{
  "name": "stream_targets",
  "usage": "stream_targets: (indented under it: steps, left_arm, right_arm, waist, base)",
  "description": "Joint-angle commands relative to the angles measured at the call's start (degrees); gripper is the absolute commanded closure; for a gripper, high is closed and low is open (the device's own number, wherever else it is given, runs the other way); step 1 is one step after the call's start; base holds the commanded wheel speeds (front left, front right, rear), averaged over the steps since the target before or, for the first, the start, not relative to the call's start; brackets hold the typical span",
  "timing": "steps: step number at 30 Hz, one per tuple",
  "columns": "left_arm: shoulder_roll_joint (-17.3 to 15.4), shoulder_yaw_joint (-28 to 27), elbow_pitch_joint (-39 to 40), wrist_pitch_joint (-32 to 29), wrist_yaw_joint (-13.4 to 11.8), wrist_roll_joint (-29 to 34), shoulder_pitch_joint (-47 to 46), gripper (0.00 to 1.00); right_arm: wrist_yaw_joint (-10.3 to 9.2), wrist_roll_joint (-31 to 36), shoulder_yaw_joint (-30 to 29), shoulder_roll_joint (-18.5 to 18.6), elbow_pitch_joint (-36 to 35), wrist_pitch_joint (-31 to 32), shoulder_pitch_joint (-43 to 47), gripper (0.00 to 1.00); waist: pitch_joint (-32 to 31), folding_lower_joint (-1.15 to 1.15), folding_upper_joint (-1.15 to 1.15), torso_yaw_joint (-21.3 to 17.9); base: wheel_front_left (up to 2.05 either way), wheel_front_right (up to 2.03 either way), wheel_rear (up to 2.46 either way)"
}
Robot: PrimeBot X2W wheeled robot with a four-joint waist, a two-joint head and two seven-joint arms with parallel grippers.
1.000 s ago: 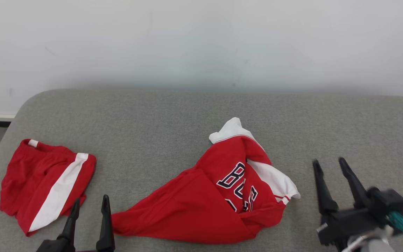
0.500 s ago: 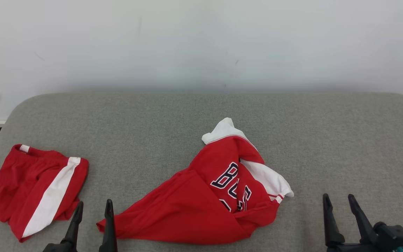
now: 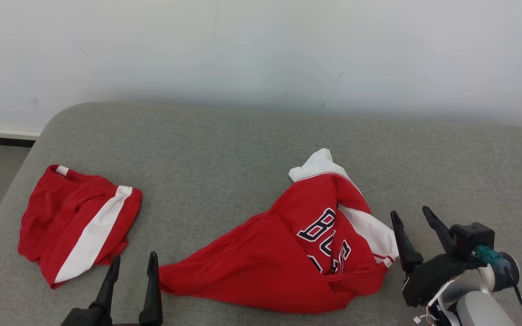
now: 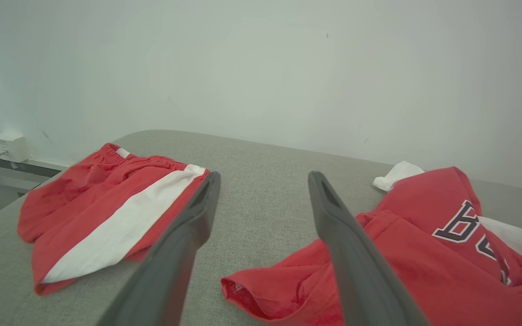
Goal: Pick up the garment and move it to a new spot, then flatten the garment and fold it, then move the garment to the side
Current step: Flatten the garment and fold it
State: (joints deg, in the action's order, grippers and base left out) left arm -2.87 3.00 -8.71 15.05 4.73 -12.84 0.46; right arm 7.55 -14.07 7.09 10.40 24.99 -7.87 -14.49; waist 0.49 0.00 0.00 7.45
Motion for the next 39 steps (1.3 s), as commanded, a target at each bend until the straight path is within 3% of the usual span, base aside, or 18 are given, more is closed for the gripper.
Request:
stream_targets:
  steps: [1,12,13,14,20,26,33,39]
  left_arm:
    - [0.0,0.1,0.0,0.2,-0.2,-0.3,-0.7,0.0]
    - [0.0,0.9,-0.4,0.2,-0.5,-0.9,-1.8,0.0]
    - [0.0,0.9,-0.4,0.2,-0.5,-0.9,-1.8,0.0]
    - [0.0,0.9,-0.5,0.2,-0.6,-0.9,-1.8,0.0]
    - [0.0,0.4,-0.5,0.2,-0.5,-0.8,-1.3,0.0]
    - [0.0,-0.2,-0.2,0.2,-0.4,-0.7,-0.9,0.0]
    - [0.0,-0.1,0.1,0.2,-0.5,-1.0,-0.9,0.0]
    - [0.0,-0.1,0.2,0.2,-0.5,-0.8,-0.8,0.0]
  right_arm:
    - [-0.11,0.0,0.9,0.7,2.8,1.0,-2.0,0.0]
    - [-0.11,-2.3,7.8,2.3,22.4,5.3,-10.2,0.0]
    - [-0.11,-2.8,8.3,2.2,23.5,5.4,-10.7,0.53]
    - [-0.11,-3.3,8.8,2.2,24.4,5.2,-11.0,1.0]
    - [-0.11,-5.8,9.6,2.8,25.9,0.1,-12.6,1.0]
    - [-0.11,-9.6,6.0,3.6,22.9,-6.0,-11.0,1.0]
    - [-0.11,-13.8,-4.2,3.5,12.5,-7.4,-2.1,1.0]
    - [-0.11,-15.1,-15.1,-1.5,2.5,-7.4,9.3,1.0]
  waist:
    - [1.4,0.0,0.0,2.0]
    - [2.9,0.0,0.0,4.9]
    - [3.0,0.0,0.0,4.9]
    - [2.9,0.0,0.0,4.8]
    - [2.5,0.0,0.0,3.2]
    - [2.0,0.0,0.0,0.2]
    - [2.4,0.0,0.0,-2.5]
    - [2.5,0.0,0.0,-3.3]
  base:
    - [0.0,0.0,0.0]
    - [0.0,0.0,0.0]
    - [0.0,0.0,0.0]
    - [0.0,0.0,0.0]
    - [0.0,0.0,0.0]
    - [0.0,0.0,0.0]
    - [0.0,0.0,0.0]
    - [0.0,0.0,0.0]
